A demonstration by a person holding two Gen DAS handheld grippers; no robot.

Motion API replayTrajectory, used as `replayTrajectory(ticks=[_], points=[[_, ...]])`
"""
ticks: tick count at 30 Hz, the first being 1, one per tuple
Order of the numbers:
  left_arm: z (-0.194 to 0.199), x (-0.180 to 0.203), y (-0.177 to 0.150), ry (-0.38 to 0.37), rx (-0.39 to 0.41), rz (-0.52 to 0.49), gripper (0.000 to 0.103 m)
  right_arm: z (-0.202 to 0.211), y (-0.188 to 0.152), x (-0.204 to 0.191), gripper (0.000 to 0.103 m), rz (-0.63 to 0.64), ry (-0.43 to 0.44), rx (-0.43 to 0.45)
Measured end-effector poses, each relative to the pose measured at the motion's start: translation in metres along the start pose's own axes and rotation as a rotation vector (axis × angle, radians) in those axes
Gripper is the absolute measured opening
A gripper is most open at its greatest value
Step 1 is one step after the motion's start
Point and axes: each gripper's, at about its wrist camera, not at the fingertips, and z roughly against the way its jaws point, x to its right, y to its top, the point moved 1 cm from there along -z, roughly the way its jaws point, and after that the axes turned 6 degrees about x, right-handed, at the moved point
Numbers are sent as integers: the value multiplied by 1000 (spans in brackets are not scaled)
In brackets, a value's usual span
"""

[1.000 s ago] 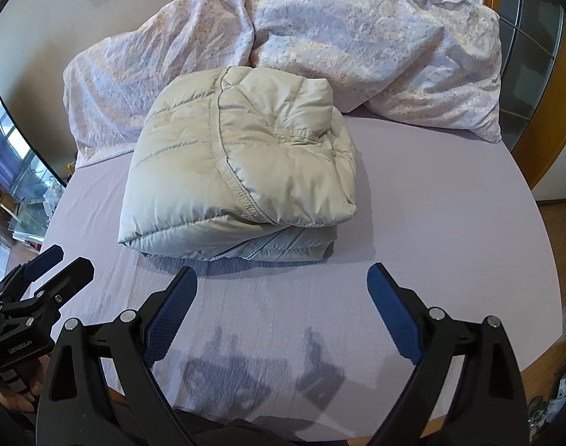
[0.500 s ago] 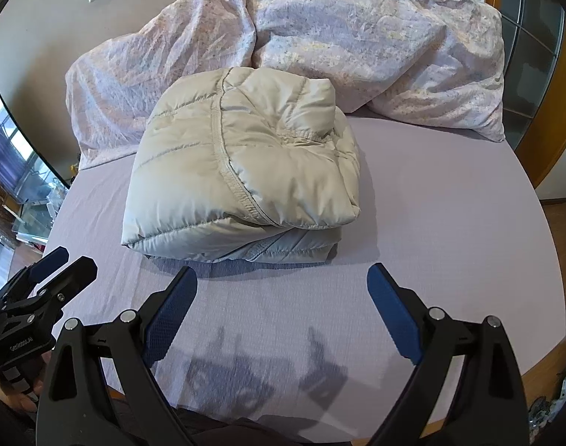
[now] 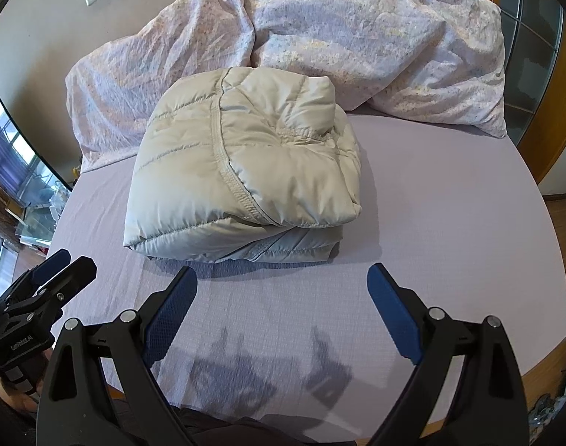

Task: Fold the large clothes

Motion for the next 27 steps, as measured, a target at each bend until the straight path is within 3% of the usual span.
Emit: replayTrajectory(ticks=[27], points=[[-2,-4,1,5,-3,14,101,-2,0,-1,95,-3,1,-3]])
